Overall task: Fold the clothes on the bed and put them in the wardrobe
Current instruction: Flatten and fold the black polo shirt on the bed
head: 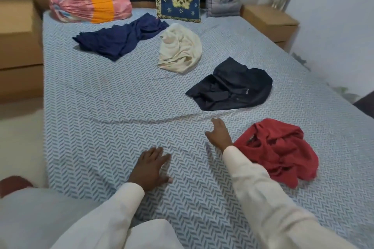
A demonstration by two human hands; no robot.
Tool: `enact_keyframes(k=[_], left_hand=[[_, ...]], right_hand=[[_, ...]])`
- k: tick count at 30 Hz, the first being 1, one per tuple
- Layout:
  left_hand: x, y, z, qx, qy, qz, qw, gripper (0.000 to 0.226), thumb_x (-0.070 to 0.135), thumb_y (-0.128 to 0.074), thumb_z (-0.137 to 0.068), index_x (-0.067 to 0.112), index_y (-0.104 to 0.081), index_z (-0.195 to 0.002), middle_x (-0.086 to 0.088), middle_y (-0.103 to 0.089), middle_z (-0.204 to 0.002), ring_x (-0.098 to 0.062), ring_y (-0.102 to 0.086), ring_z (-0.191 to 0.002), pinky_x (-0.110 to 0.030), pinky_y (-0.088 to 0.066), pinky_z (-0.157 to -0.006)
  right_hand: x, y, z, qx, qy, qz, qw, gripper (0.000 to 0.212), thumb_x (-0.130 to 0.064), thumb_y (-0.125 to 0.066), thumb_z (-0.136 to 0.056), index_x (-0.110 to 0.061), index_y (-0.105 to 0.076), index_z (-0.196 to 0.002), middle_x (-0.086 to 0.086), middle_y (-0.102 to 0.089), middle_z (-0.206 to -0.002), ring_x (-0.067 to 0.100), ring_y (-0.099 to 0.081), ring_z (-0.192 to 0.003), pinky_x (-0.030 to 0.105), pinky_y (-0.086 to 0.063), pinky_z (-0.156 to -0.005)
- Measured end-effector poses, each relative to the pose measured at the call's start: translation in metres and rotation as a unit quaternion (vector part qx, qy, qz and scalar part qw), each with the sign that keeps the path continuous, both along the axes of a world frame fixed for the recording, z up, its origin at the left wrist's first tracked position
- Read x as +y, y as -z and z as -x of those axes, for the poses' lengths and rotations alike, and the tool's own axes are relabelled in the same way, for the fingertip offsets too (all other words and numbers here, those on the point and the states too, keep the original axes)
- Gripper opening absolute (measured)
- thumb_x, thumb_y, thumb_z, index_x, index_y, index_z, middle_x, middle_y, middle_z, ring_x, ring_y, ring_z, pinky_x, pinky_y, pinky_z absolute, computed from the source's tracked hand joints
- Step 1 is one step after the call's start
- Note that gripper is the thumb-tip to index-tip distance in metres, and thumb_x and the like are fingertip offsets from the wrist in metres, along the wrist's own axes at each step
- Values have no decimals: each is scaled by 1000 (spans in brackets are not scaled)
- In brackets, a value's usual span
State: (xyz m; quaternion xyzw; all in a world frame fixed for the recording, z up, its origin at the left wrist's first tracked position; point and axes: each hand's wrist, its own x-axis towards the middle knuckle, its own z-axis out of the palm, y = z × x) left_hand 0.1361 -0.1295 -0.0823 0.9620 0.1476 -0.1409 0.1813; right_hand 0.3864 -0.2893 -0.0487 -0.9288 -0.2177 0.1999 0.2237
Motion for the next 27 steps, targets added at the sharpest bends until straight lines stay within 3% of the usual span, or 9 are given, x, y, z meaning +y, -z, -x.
enact_keyframes(k=[4,9,11,13,16,17,19,22,27], left_hand=[[4,-3,0,30,-16,18,999,98,78,-54,-77,39,-8,-155,2,7,-164,-22,9,-150,-41,2,-121],[16,-17,-7,94,27,47,994,101,63,-67,-78,36,-7,-155,1,10,-164,-23,11,-150,-40,0,-122],[20,-17,-11,107,29,57,992,100,58,-69,-80,36,-7,-156,-1,11,-164,-25,11,-150,-41,0,-122],[20,-18,-12,113,30,63,991,98,56,-68,-82,35,-7,-156,-2,12,-163,-26,13,-150,-42,2,-122],[23,-23,-12,114,27,103,988,88,50,-64,-87,35,-10,-156,-1,11,-163,-24,12,-150,-41,1,-121],[26,-25,-13,111,23,127,985,83,48,-63,-89,34,-14,-155,0,9,-164,-24,12,-150,-40,0,-121],[34,-30,-14,88,-5,191,978,74,45,-61,-92,31,-22,-154,2,2,-164,-20,6,-151,-36,-6,-120],[45,-31,-9,32,-97,287,953,70,46,-62,-92,28,-31,-152,4,-23,-160,-14,-25,-146,-25,-24,-112],[53,-32,15,-2,-170,353,920,75,58,-63,-85,29,-36,-149,7,-37,-154,-10,-40,-137,-31,-34,-113]], right_hand=[[45,0,-38,-7,-71,82,994,70,-25,-56,-95,-23,-20,-156,5,-1,-165,35,-11,-150,45,-27,-114],[82,3,-71,-14,-149,225,963,48,-28,-49,-97,-20,-39,-143,5,6,-165,40,-12,-147,52,-30,-112],[89,12,-86,-23,-157,253,954,50,-30,-44,-97,-15,-37,-145,5,-5,-165,37,-15,-147,52,-30,-113],[96,18,-98,-34,-142,239,960,47,-31,-44,-94,-11,-45,-136,13,-32,-155,36,-31,-140,50,-36,-108],[97,9,-89,-39,-129,161,978,10,-21,-50,-91,-16,-57,-87,14,-62,-111,33,-55,-112,35,-43,-89],[100,3,-80,-28,-123,127,984,14,-16,-50,-92,-15,-58,-81,12,-62,-102,31,-58,-107,32,-42,-84],[110,-14,-54,55,-111,42,991,24,-8,-49,-94,-10,-70,-105,5,-64,-120,25,-56,-121,30,-42,-96],[133,-27,-13,138,-148,-36,979,38,-2,-51,-95,-5,-62,-131,5,-52,-144,19,-45,-136,27,-33,-111],[159,-27,-2,55,-199,62,976,50,-22,-52,-99,-6,-42,-146,13,-31,-157,30,-34,-142,35,-30,-113]])
